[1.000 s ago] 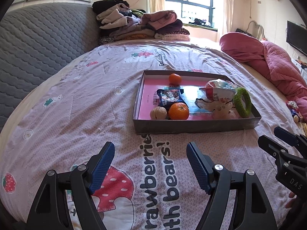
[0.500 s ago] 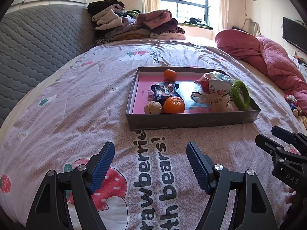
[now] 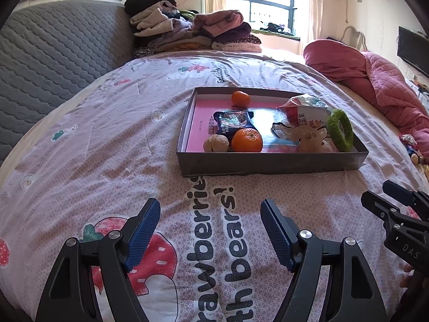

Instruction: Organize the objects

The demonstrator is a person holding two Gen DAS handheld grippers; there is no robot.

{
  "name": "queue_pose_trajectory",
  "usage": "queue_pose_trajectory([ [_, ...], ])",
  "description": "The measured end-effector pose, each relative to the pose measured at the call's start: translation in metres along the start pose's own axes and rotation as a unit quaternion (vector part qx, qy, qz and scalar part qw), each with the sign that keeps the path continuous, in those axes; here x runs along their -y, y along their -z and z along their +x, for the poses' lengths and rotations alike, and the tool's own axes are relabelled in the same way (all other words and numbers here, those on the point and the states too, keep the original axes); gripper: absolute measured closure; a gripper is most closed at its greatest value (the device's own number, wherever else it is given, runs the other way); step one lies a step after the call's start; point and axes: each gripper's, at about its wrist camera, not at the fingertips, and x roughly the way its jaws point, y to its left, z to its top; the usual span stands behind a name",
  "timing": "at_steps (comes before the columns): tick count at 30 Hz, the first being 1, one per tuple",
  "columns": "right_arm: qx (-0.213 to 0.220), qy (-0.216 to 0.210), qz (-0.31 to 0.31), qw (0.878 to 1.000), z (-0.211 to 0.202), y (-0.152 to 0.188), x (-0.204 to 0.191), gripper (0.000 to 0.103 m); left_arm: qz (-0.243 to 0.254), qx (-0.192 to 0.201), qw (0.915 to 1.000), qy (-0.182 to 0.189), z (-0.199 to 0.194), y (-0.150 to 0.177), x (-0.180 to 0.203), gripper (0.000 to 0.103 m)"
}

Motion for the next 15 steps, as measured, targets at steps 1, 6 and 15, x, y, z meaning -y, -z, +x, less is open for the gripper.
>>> queue_pose_trajectory([
  [1, 0.000, 0.000, -0.001, 1.000, 0.0001, 0.0002, -0.0002, 0.041, 0.000, -0.001, 1.0000, 0.000, 0.0002, -0.0001, 0.0001, 0.025],
  [6, -0.002, 0.000, -0.001, 1.000, 0.0011, 0.0011, -0.0004, 0.041, 0.000, -0.001, 1.0000, -0.001, 0.0011, 0.0008, 0.0003, 0.025],
  [15, -0.007, 0.003, -0.004, 1.000, 0.0040, 0.0029, -0.0007, 0.041, 0.001, 0.006, 1.0000, -0.007, 0.0020, 0.0019, -0.0007, 0.025],
])
